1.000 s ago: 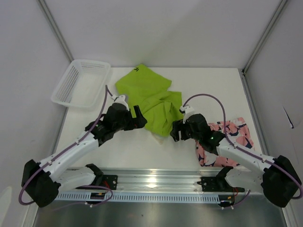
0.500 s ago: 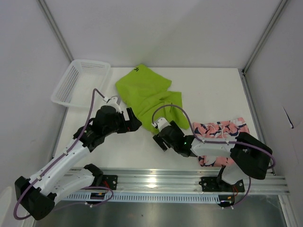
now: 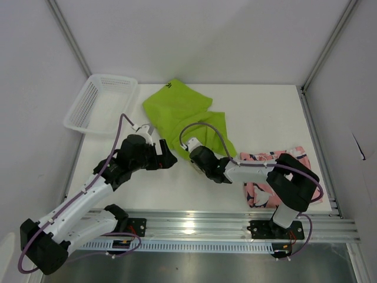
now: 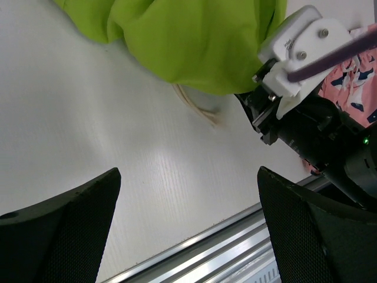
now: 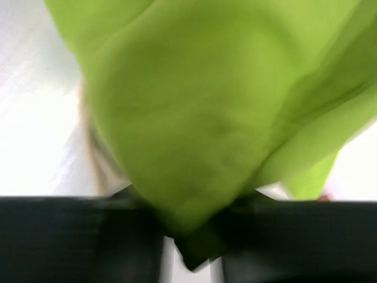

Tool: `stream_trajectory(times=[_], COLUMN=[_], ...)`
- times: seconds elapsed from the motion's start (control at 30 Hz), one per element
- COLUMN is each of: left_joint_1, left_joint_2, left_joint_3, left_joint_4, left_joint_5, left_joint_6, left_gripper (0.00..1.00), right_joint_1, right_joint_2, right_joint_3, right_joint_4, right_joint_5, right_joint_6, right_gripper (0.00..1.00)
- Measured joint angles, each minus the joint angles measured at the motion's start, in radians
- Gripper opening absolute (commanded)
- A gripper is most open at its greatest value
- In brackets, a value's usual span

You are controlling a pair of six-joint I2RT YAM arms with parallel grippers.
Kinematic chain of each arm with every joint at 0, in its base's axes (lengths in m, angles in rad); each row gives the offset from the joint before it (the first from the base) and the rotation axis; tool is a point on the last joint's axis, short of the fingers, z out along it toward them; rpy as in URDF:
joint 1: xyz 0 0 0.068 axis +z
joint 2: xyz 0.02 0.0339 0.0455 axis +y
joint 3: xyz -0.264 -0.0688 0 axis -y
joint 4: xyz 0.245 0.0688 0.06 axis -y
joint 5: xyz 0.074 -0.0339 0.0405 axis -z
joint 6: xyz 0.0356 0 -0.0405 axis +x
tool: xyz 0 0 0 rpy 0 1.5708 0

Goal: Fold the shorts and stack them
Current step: Flatten the shorts out

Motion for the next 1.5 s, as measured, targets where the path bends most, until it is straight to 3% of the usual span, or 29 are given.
stream_trajectory(times=[0.07, 0.23, 0.5, 0.73, 0.97, 1.17, 1.5], left_joint_1=[0.002, 0.008, 0.005, -0.115, -0.18, -0.181, -0.182], left_joint_2=[-0.004, -0.057, -0.169, -0.171, -0.145, -0.128, -0.06], left_joint_3=[0.0, 0.0, -0.085, -0.135, -0.135, -0.135, -0.126], left_joint_4=[-0.003, -0.025, 0.04, 0.106, 0.176, 0.234, 0.347], left_joint_5=[-0.002, -0.026, -0.03, -0.175, -0.347, -0.443, -0.396], left_joint_6=[0.006, 0.015, 0.017, 0.029, 0.07, 0.125, 0.274], left_gripper=[0.99, 0.99, 0.98, 0.98, 0.98, 0.96, 0.93], right_joint_1=[-0.006, -0.047, -0.204, -0.256, -0.235, -0.225, -0.223], right_joint_2=[0.009, 0.009, 0.008, 0.013, 0.013, 0.012, 0.012], right_joint_3=[0.045, 0.201, 0.51, 0.546, 0.546, 0.546, 0.546], right_joint_4=[-0.043, -0.149, -0.292, -0.248, -0.241, -0.248, -0.283], right_joint_5=[-0.033, -0.199, -0.569, -0.789, -0.82, -0.805, -0.779], right_joint_6=[0.015, 0.156, 0.561, 0.884, 1.086, 1.16, 1.195], right_gripper=[0.0, 0.0, 0.0, 0.0, 0.0, 0.0, 0.0])
